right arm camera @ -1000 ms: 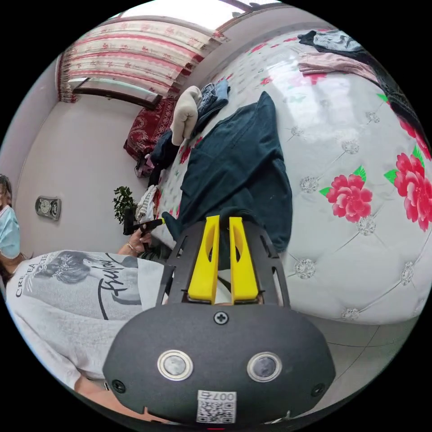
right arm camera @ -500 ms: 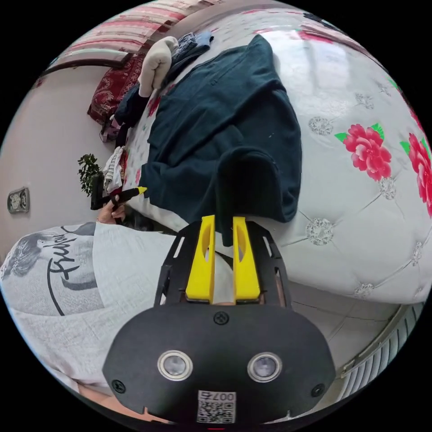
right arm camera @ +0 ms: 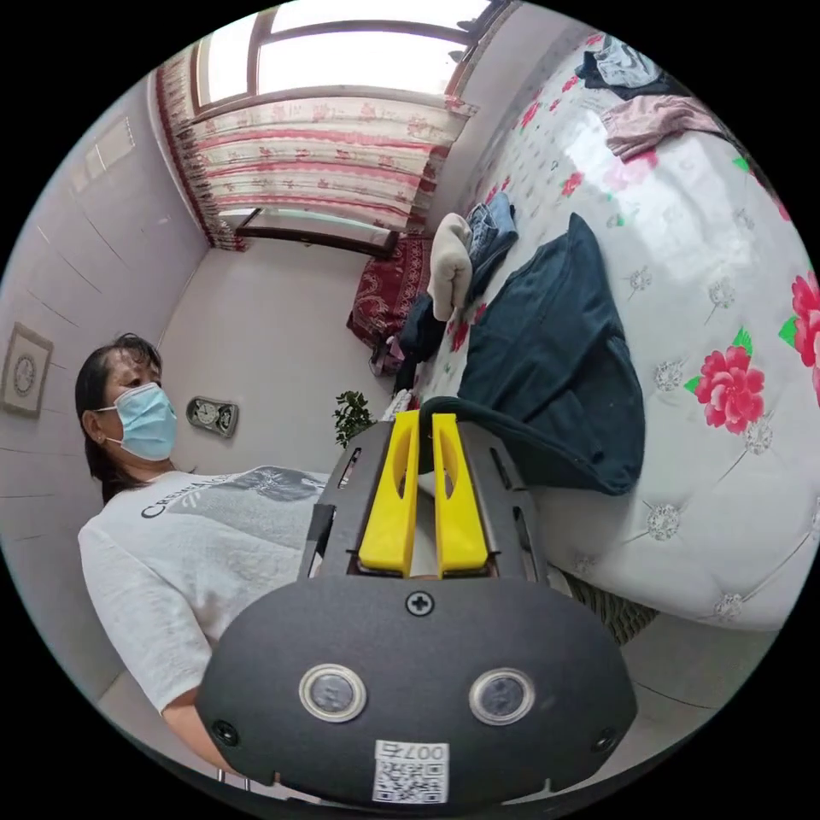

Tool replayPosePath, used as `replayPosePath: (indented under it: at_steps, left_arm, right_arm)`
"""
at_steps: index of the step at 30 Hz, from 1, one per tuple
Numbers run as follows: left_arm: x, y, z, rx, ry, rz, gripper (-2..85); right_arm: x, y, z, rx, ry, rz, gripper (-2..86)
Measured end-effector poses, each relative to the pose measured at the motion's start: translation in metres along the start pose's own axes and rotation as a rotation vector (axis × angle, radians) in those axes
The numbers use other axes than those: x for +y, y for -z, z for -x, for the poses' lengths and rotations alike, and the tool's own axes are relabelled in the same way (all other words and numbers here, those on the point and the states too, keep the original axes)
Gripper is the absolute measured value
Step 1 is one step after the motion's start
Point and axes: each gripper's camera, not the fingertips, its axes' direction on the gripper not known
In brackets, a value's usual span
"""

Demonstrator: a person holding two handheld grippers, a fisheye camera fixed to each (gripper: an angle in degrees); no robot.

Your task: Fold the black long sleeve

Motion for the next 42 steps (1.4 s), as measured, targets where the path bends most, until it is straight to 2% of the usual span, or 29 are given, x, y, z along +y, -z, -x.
replayPosePath:
  at_steps: [3,5,7,14,20,21,24,26,30,35,37,42]
  left_arm:
    - [-0.044,-0.012,0.032,-0.085,0.126,-0.095,0.0]
    - [-0.068,-0.03,0.055,-0.203,0.184,-0.112,1.3]
    - [-0.085,-0.05,0.078,-0.403,0.286,-0.069,3.8]
    - [-0.047,-0.057,0.074,-0.624,0.251,-0.022,6.6]
    - [0.002,-0.095,0.073,-0.71,0.184,0.23,10.7]
    - [0.006,-0.111,0.078,-0.742,0.182,0.313,9.8]
    - [0.004,-0.129,0.074,-0.863,0.098,0.357,5.1]
    - [0.0,-0.131,0.076,-0.838,0.102,0.397,3.5]
    - [0.007,-0.104,0.078,-0.643,0.151,0.384,1.5]
    - [0.036,-0.063,0.082,-0.347,0.292,0.278,0.5]
    - [0.035,-0.046,0.078,-0.221,0.31,0.183,0.2]
    - [-0.036,-0.033,0.066,-0.071,0.266,0.087,0.1]
  right_arm:
    - [-0.048,-0.02,-0.003,0.087,-0.006,-0.018,1.7]
    - [-0.084,-0.05,-0.016,0.303,-0.032,-0.001,3.0]
    - [-0.1,-0.071,-0.023,0.468,-0.027,0.073,3.9]
    - [-0.049,-0.101,-0.052,0.795,0.0,0.239,7.8]
    - [-0.009,-0.107,-0.087,0.764,-0.119,0.269,8.4]
    - [-0.008,-0.112,-0.092,0.756,-0.13,0.293,8.1]
    - [-0.003,-0.141,-0.095,0.831,-0.094,0.391,6.0]
    - [-0.004,-0.15,-0.085,0.887,-0.031,0.458,3.4]
    - [0.006,-0.127,-0.065,0.819,0.035,0.475,1.2]
    - [0.018,-0.059,-0.059,0.538,-0.095,0.41,0.2]
    - [0.009,-0.036,-0.053,0.429,-0.111,0.358,0.1]
    - [-0.06,0.015,-0.036,0.141,-0.116,0.15,-0.1]
